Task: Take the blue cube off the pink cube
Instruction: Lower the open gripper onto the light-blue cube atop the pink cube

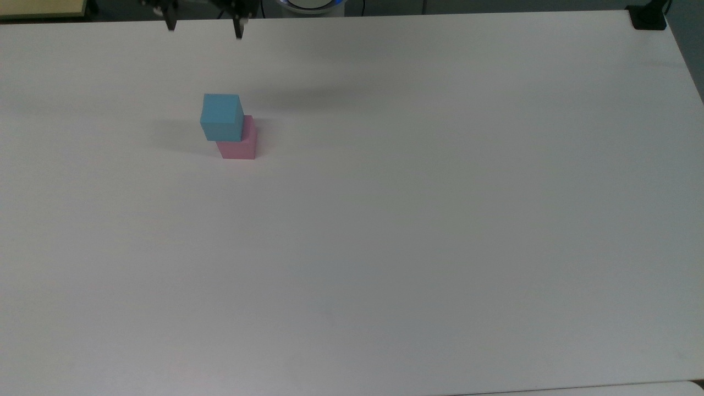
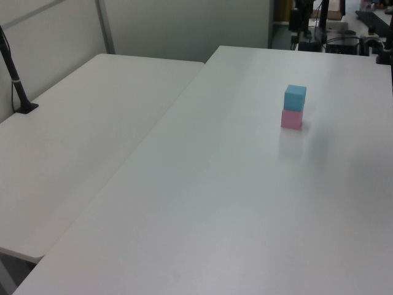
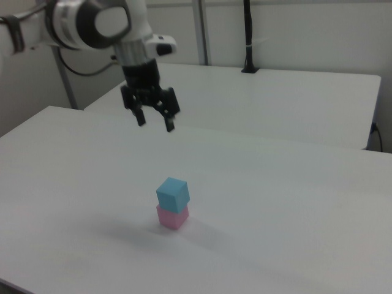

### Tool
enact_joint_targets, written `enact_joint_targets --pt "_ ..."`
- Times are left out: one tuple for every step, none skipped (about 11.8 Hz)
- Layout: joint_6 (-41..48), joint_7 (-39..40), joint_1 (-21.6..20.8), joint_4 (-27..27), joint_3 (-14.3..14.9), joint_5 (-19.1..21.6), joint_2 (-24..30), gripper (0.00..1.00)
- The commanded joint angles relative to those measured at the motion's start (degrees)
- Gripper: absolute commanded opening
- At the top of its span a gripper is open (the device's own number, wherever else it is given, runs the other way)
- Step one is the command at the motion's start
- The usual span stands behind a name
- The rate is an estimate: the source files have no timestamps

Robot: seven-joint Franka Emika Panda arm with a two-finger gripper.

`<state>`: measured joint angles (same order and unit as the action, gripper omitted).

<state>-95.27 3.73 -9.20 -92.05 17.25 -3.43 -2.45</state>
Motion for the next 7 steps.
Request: enact_joint_targets --pt "-4.4 1.4 1.0 -1.0 0.0 -4.2 -6.7 1.0" --pt "-6.7 1.5 1.1 -2.5 0.0 -5.0 -7.6 1.0" --pt "-7.7 2.8 1.4 -4.7 0.0 -5.2 -7.6 1.0" --pt "-7.9 5.6 1.5 -7.1 0.0 -5.6 -7.6 1.0" --pt "-7.9 6.5 1.4 -9.2 -0.1 -6.7 -7.6 1.0" --pt "-8.0 6.6 1.4 -10.4 -0.3 -6.9 -7.7 1.0" --pt "-9.2 6.6 1.3 -12.2 -0.3 -6.9 -7.7 1.0"
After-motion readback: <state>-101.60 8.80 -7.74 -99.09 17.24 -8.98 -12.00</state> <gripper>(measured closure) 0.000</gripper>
